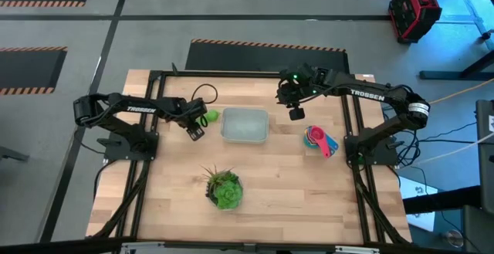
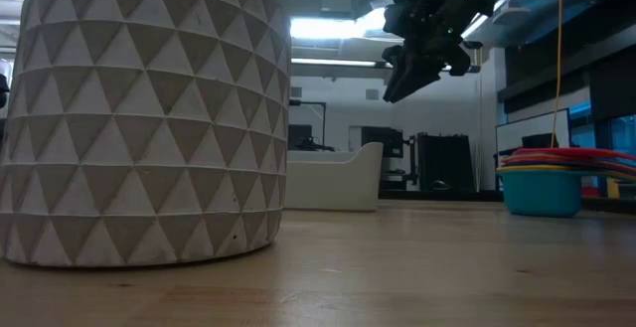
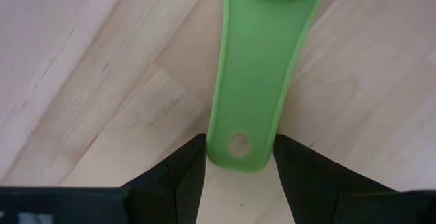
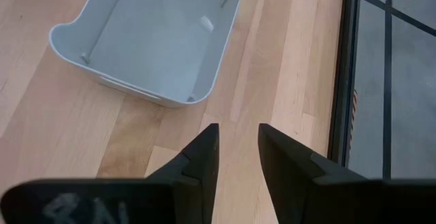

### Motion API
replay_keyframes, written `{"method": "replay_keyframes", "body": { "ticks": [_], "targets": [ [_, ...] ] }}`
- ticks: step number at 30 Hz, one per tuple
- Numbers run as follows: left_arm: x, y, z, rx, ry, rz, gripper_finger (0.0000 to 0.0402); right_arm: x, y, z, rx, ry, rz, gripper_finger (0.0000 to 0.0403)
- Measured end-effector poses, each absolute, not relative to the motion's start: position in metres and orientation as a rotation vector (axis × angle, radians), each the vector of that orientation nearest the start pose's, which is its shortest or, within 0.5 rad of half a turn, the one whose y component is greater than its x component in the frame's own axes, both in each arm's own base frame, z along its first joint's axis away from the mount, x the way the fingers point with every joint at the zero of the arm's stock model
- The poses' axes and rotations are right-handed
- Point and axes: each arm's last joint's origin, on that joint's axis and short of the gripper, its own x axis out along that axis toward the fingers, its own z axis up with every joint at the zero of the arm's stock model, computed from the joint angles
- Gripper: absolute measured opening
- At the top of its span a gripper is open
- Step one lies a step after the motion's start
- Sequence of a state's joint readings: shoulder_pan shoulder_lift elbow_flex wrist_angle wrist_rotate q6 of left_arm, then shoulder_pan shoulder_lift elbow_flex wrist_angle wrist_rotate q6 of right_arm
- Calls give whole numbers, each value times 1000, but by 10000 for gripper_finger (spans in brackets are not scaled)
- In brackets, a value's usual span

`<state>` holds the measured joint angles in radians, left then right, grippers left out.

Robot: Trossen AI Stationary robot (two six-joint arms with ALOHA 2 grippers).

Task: Nest measuring cups in basket
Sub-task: Stack the green measuring cup on top of the the red measuring cup

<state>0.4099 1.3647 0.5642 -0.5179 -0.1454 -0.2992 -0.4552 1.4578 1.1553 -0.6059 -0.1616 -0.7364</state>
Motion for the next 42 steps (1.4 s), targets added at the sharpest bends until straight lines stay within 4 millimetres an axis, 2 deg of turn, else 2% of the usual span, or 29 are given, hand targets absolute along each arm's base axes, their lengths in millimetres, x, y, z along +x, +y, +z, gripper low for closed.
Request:
{"method": "replay_keyframes", "body": {
  "ticks": [8, 24, 42],
  "targets": [
    [186, 86, 134, -399, 1241, 656, 169, 273, -128, 274, -408, 912, 58, 108],
    [187, 86, 134, -403, 1232, 658, 139, 273, -128, 274, -408, 912, 58, 108],
    [187, 86, 135, -410, 1225, 666, 137, 273, -128, 274, -409, 912, 58, 108]
  ]
}}
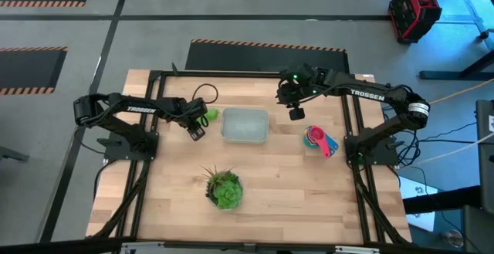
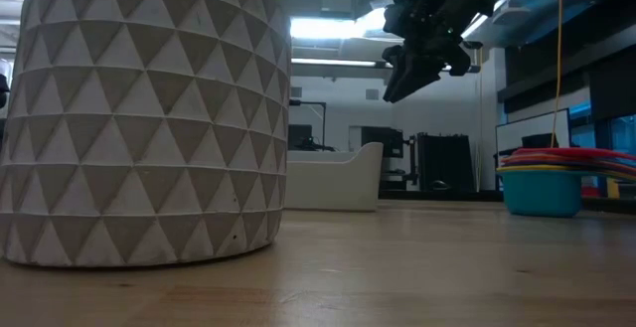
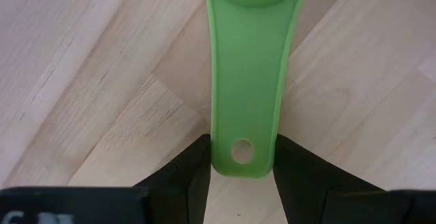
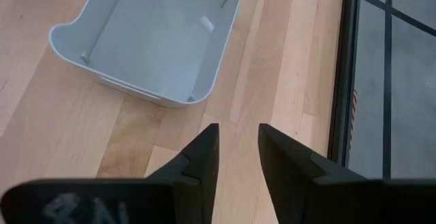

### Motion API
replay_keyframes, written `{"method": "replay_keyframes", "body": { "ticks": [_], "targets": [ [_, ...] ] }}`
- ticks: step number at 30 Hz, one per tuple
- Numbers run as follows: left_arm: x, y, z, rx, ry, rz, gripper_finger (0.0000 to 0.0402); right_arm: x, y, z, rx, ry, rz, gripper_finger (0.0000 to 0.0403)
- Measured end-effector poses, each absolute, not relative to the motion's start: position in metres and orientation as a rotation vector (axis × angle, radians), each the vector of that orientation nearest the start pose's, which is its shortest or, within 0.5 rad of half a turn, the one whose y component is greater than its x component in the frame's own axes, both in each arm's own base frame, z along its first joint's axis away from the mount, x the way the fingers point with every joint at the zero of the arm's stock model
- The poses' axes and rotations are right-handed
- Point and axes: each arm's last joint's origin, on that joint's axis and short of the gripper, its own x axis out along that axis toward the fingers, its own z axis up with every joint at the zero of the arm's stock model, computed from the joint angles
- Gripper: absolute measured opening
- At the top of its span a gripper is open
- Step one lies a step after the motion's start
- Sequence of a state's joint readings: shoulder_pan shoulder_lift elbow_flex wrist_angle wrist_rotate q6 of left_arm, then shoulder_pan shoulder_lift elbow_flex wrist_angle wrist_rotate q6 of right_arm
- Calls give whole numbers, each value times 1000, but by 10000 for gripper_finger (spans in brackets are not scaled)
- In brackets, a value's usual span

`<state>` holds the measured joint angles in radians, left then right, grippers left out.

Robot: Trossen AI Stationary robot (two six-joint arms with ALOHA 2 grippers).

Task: Nest measuring cups in basket
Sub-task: Stack the green measuring cup on top of the the red measuring cup

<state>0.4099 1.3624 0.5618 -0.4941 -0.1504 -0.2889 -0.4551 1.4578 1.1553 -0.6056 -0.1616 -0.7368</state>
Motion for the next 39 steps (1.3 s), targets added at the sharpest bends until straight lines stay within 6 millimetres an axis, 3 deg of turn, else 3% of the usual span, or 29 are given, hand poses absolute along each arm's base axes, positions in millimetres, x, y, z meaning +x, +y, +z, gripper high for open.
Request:
{"method": "replay_keyframes", "body": {
  "ticks": [15, 39],
  "targets": [
    [196, 90, 141, -444, 1108, 696, 137, 273, -128, 274, -409, 911, 58, 108],
    [221, 102, 158, -421, 753, 727, 136, 273, -128, 274, -410, 911, 58, 108]
  ]
}}
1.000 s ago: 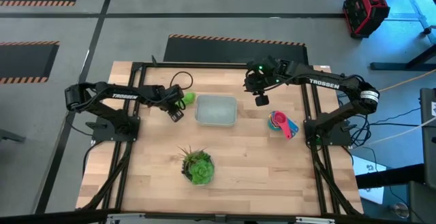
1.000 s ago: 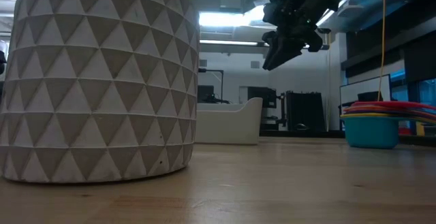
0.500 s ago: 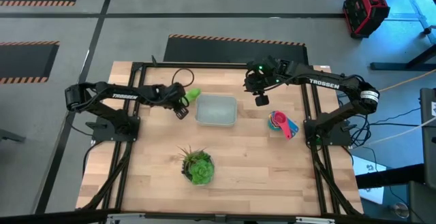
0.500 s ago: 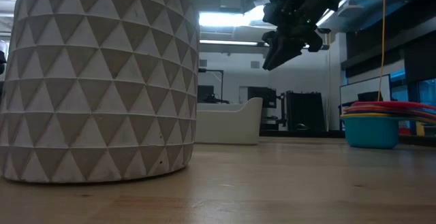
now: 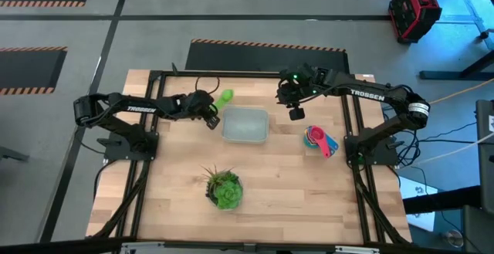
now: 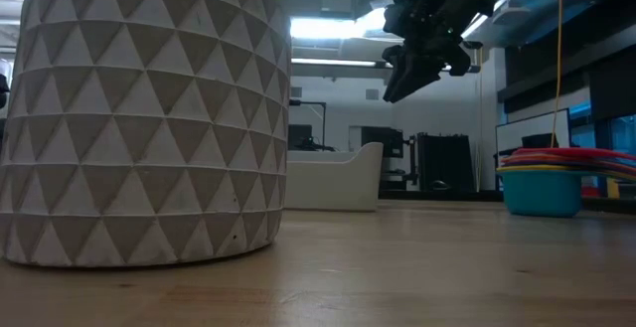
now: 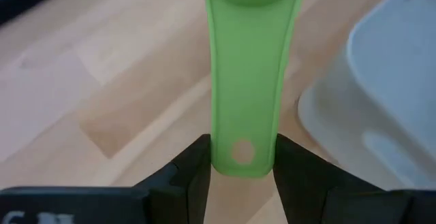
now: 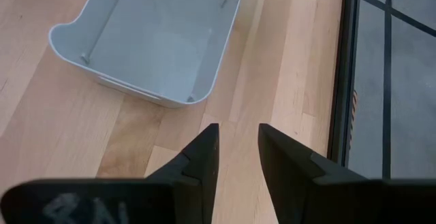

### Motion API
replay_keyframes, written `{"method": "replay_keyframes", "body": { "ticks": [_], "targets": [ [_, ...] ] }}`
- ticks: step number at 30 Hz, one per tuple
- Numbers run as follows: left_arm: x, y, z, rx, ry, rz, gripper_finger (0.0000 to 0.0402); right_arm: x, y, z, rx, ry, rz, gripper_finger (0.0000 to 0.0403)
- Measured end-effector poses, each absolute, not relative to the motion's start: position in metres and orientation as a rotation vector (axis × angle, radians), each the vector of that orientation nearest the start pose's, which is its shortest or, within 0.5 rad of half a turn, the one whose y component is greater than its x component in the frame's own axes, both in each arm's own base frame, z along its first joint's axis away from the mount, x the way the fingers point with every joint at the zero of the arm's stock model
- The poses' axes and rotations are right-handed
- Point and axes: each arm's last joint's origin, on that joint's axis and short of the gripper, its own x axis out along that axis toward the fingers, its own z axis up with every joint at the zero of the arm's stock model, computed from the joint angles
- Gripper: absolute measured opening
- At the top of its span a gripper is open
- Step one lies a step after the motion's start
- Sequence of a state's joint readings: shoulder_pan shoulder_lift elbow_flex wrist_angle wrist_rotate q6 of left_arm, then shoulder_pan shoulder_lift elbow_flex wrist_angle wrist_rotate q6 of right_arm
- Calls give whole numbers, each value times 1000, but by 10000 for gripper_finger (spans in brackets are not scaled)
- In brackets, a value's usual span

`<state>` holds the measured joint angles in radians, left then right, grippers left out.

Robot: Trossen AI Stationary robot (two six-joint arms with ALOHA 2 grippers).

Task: Nest measuring cups in basket
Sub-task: Stack the green measuring cup on top of the the red measuring cup

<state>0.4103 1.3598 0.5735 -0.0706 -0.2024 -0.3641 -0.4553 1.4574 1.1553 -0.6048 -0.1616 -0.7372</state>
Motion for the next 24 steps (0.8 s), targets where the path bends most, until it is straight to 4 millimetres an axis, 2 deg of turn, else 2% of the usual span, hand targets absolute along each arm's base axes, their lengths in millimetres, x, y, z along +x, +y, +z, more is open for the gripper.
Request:
{"method": "replay_keyframes", "body": {
  "ticks": [19, 24],
  "targets": [
    [241, 112, 187, -384, 362, 696, 136, 273, -128, 274, -410, 911, 58, 108],
    [245, 112, 195, -390, 277, 629, 136, 273, -128, 274, -410, 911, 57, 108]
  ]
}}
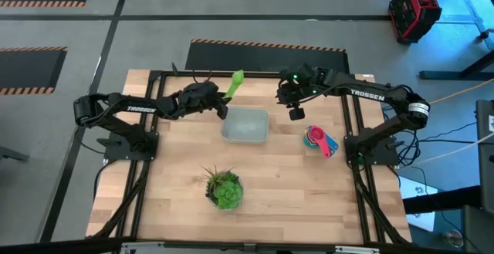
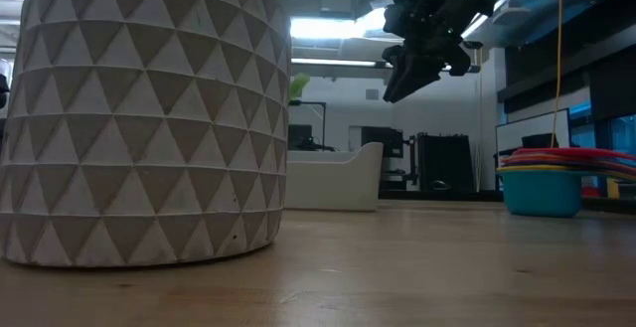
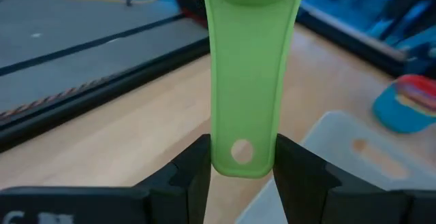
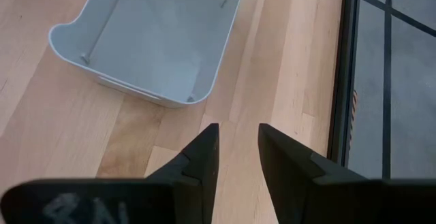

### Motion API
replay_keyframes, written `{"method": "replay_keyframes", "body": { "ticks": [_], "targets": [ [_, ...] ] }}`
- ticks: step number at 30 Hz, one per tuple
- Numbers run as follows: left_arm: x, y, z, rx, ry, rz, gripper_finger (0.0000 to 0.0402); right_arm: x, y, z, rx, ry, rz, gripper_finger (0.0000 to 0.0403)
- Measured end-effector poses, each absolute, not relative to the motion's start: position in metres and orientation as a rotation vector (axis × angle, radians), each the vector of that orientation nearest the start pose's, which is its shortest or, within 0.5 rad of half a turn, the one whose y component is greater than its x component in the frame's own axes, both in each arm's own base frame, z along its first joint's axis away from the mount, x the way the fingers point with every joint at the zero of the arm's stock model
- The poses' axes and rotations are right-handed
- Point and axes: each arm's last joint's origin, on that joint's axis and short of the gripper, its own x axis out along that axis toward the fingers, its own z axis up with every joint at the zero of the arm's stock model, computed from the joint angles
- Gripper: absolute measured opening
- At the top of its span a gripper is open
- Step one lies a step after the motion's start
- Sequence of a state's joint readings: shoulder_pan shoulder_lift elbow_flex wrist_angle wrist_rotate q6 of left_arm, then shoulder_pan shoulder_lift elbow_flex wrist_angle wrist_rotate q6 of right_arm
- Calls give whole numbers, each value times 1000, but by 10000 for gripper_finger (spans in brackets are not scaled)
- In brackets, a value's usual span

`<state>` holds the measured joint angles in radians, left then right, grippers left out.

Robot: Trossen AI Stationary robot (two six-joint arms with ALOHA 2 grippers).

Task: Nest measuring cups in basket
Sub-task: Stack the green measuring cup on top of the the red measuring cup

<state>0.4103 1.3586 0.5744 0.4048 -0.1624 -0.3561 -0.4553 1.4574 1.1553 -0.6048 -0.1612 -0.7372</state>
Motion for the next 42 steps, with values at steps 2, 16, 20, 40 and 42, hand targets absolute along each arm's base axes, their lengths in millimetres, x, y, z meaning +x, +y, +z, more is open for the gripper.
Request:
{"method": "replay_keyframes", "body": {
  "ticks": [2, 16, 20, 40, 42],
  "targets": [
    [247, 111, 199, -394, 247, 583, 136, 273, -128, 274, -410, 911, 57, 108],
    [254, 105, 212, -409, 149, 279, 136, 278, -131, 280, -445, 837, 25, 108],
    [255, 103, 214, -403, 138, 212, 136, 282, -133, 284, -468, 786, 2, 108],
    [256, 97, 219, -279, 124, 11, 136, 297, -132, 305, -510, 437, 133, 108],
    [257, 94, 219, -264, 124, -1, 136, 298, -132, 307, -522, 416, 124, 108]
  ]
}}
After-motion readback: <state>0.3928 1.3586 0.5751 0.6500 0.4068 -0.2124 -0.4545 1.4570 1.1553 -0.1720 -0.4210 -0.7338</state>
